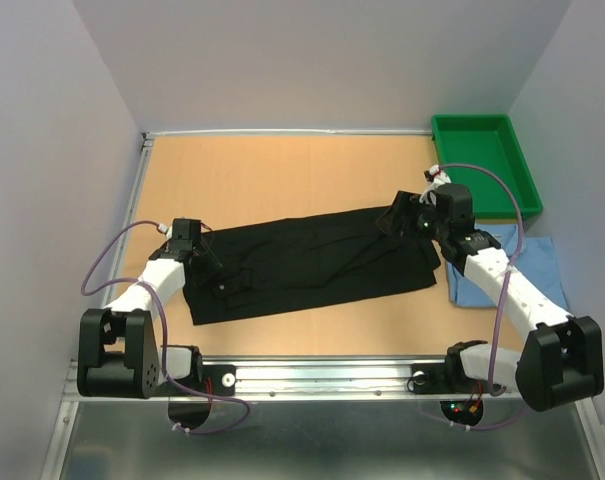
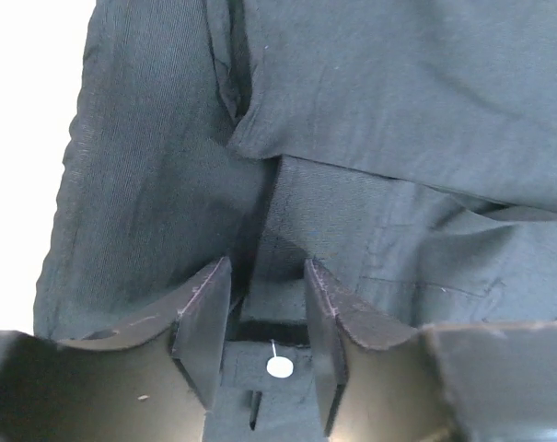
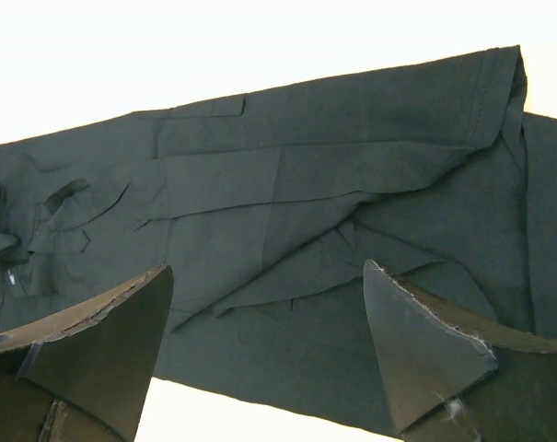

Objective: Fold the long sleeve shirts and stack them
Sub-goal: Fold the shirt

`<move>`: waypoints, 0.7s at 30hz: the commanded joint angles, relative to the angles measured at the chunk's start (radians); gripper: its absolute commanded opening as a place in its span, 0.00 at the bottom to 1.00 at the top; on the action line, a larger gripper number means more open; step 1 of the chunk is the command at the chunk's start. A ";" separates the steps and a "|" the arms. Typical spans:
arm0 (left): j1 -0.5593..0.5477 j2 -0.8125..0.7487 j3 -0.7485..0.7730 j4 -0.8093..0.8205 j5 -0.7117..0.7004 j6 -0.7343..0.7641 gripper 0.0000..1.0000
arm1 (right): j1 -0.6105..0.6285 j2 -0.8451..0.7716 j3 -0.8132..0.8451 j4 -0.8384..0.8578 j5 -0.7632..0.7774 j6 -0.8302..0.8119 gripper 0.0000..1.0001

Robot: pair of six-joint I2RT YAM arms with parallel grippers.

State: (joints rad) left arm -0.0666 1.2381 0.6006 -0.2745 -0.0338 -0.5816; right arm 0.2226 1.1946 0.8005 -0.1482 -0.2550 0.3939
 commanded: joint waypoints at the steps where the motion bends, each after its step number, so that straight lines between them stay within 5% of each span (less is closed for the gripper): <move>1: -0.012 0.003 0.034 0.021 -0.008 -0.011 0.45 | -0.003 -0.047 -0.032 0.015 -0.006 -0.026 0.89; 6: -0.015 0.001 0.036 0.026 -0.024 -0.012 0.28 | -0.003 -0.055 -0.038 0.013 -0.004 -0.036 0.89; 15: -0.018 0.030 0.028 0.029 -0.055 -0.009 0.41 | -0.003 -0.062 -0.041 0.009 -0.018 -0.046 0.89; 21: -0.022 0.066 0.034 0.044 -0.041 -0.007 0.38 | -0.003 -0.070 -0.049 0.009 -0.021 -0.047 0.89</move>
State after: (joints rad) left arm -0.0788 1.2881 0.6025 -0.2485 -0.0612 -0.5915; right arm 0.2226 1.1568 0.7746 -0.1528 -0.2634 0.3626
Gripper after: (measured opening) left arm 0.417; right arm 0.886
